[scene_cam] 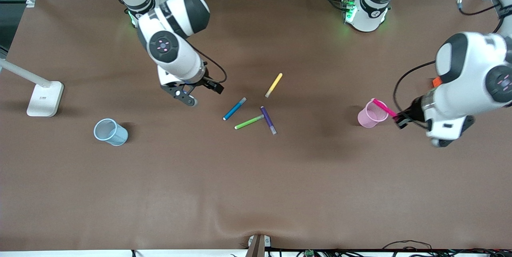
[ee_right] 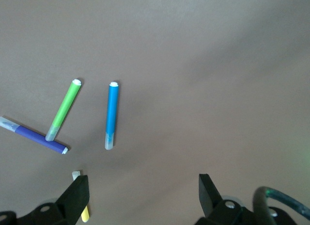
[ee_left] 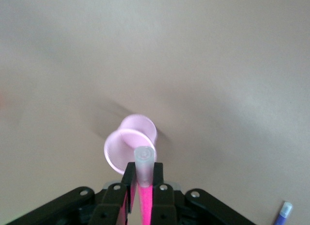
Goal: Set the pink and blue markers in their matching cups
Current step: 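Drop the pink marker into the pink cup while the right gripper grasps the blue marker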
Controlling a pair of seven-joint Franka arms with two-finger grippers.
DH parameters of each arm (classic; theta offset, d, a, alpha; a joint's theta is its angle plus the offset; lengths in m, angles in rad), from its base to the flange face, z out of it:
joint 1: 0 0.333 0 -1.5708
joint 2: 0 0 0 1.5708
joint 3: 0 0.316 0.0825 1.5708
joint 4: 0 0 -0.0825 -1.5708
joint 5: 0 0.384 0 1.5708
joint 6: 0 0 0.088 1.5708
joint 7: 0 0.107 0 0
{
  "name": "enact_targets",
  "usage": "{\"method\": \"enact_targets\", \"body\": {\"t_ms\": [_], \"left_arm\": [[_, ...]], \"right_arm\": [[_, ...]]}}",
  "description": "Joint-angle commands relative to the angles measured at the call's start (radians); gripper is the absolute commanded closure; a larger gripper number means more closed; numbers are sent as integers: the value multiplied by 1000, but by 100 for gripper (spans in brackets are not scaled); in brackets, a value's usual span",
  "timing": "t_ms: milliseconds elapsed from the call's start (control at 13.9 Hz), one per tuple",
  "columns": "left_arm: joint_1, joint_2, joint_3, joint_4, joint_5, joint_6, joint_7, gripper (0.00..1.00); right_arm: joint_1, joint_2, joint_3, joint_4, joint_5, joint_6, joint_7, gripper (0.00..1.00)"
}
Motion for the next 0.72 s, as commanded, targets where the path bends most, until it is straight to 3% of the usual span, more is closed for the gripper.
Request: {"method": "enact_targets", "body": {"t_ms": [0,215,645], "left_arm": [[70,-119,-9,-228,14,198,90,100],[80,-117,-9,-343,16,406,95,100],[61,-100,-38,-436,31,562,94,100]], "right_arm": [[51,33,-12,-11,11,63,90,0],[91,79,-12,-11,10,141,147,0],[137,164,-12,-11,8,278,221,0]]}}
